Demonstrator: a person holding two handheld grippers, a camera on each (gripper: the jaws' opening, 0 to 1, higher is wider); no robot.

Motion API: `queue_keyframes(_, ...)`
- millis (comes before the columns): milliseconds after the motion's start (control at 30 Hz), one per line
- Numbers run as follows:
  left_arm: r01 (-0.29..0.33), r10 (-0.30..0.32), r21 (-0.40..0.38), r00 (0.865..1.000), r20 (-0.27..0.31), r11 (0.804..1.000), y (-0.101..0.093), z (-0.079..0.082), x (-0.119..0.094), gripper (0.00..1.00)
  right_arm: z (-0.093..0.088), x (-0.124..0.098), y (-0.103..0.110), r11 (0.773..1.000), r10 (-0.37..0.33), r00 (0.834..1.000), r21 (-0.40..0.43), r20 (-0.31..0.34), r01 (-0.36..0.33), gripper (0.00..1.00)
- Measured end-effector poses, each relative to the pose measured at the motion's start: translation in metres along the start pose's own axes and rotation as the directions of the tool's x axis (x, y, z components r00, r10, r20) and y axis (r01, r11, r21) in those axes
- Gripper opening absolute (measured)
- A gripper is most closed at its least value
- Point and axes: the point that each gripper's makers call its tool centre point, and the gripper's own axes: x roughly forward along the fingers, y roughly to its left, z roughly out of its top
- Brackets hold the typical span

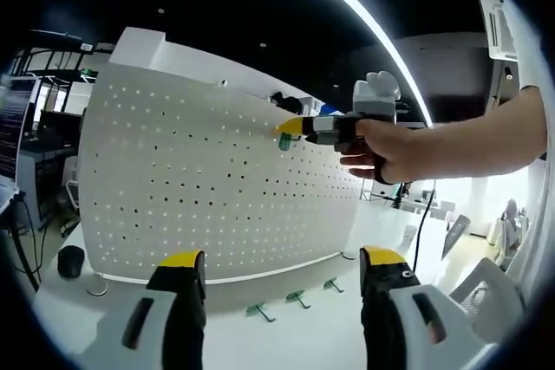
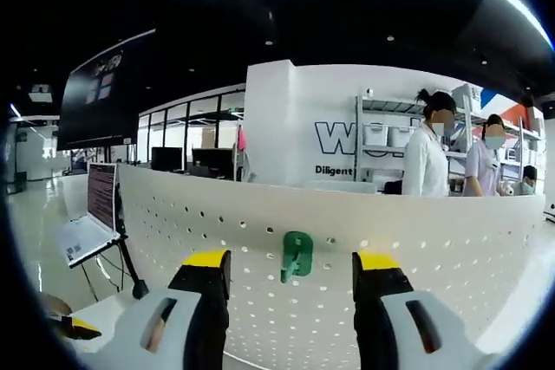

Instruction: Insert the hook assembly into the mounting plate slot until the hook locks in place.

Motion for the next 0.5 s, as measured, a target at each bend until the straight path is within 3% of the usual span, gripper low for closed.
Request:
queue_keyframes(167,-0.002,0.002,0.007,1.0,-0.006,1.0,0.001,-0.001,-0.001,0.75,0.003,-0.005,0.002,0.998,0.057,0.998,0.019,0.029,-0.057,0.54)
queue_keyframes(500,-0.001,0.001,0.017,1.0,-0.005,1.0,0.001,0.003,0.001,0.75,0.0,-0.012,0.003,0.992,0.122,0.992,0.01,0.017,-0.122,0.5)
